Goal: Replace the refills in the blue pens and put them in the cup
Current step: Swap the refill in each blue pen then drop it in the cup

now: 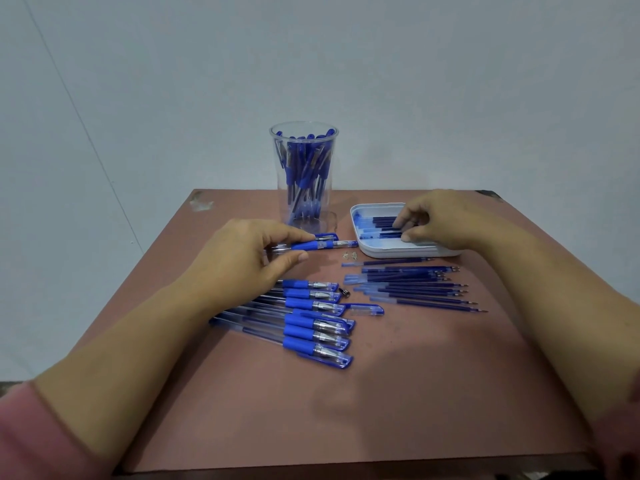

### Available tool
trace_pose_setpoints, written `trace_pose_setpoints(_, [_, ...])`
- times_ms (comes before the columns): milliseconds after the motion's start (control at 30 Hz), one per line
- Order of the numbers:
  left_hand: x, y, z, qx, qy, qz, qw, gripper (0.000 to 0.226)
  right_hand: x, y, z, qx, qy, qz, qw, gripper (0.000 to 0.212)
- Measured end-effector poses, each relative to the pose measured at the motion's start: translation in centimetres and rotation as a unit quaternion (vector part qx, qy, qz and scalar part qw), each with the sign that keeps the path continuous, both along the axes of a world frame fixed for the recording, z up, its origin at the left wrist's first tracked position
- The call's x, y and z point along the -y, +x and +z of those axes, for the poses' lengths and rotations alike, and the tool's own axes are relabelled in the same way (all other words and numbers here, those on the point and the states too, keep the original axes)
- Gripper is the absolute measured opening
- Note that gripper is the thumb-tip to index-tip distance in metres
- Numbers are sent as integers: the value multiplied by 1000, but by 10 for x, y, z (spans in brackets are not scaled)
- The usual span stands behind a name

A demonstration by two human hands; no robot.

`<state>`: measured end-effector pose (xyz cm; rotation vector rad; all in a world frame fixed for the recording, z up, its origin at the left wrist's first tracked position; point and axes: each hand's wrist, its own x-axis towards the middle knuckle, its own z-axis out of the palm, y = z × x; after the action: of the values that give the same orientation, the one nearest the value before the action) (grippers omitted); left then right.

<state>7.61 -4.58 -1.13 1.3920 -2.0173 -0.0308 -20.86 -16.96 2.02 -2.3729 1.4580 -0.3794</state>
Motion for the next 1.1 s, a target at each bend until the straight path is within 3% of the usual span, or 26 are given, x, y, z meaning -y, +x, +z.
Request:
trace_pose_setpoints(367, [-1,0,0,-2,1,6,1000,26,-4,1,0,15,16,36,999,20])
trace_pose_setpoints(533, [-1,0,1,1,-4,11,1000,26,-15,7,7,75,-58,51,994,18])
trace_pose_setpoints(833, [-1,0,3,3,-15,13,1000,28,-37,19,-1,87,-225,132,962,24])
trace_pose_setpoints(1100, [-1,1,3,-17,-32,9,999,27,-56,19,-3,122,-237,161,950,25])
